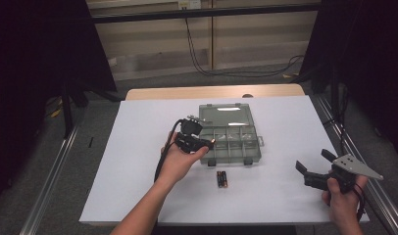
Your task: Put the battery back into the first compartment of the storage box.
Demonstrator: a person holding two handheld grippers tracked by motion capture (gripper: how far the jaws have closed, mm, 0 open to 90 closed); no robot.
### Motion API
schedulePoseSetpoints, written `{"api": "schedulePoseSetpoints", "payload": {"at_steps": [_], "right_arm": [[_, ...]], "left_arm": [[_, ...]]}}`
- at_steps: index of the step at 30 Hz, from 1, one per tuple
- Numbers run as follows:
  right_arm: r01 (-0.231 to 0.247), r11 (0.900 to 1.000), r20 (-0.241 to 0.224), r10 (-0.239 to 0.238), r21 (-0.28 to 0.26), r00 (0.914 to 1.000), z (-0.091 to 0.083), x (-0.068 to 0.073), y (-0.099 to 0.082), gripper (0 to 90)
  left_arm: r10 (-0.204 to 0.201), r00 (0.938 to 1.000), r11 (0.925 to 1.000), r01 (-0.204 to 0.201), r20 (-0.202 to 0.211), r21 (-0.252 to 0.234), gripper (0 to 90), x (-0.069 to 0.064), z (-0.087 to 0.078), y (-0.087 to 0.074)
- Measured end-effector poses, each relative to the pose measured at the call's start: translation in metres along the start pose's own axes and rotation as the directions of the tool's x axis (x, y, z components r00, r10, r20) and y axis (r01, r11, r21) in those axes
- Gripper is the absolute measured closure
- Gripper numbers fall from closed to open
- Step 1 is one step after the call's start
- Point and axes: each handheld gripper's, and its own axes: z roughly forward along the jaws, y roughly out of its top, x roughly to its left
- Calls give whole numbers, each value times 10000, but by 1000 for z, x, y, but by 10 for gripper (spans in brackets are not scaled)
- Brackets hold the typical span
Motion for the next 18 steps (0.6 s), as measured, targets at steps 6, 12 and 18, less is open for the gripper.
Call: {"api": "schedulePoseSetpoints", "payload": {"at_steps": [6, 12, 18], "right_arm": [[22, 10000, -5, -22, -3, 10000, 0, -1, 0, 0], [24, 10000, -16, -24, -2, 10000, 0, -1, 0, 0], [29, 10000, -12, -29, 0, 10000, 0, -1, 0, 0]], "left_arm": [[-148, 9999, 9999, 148, -62, 8, 772, 8, 5, 6], [-396, 9990, 9991, 394, -186, -139, 772, 14, 8, 11], [-585, 9975, 9982, 578, -396, -178, 772, 20, 15, 17]]}}
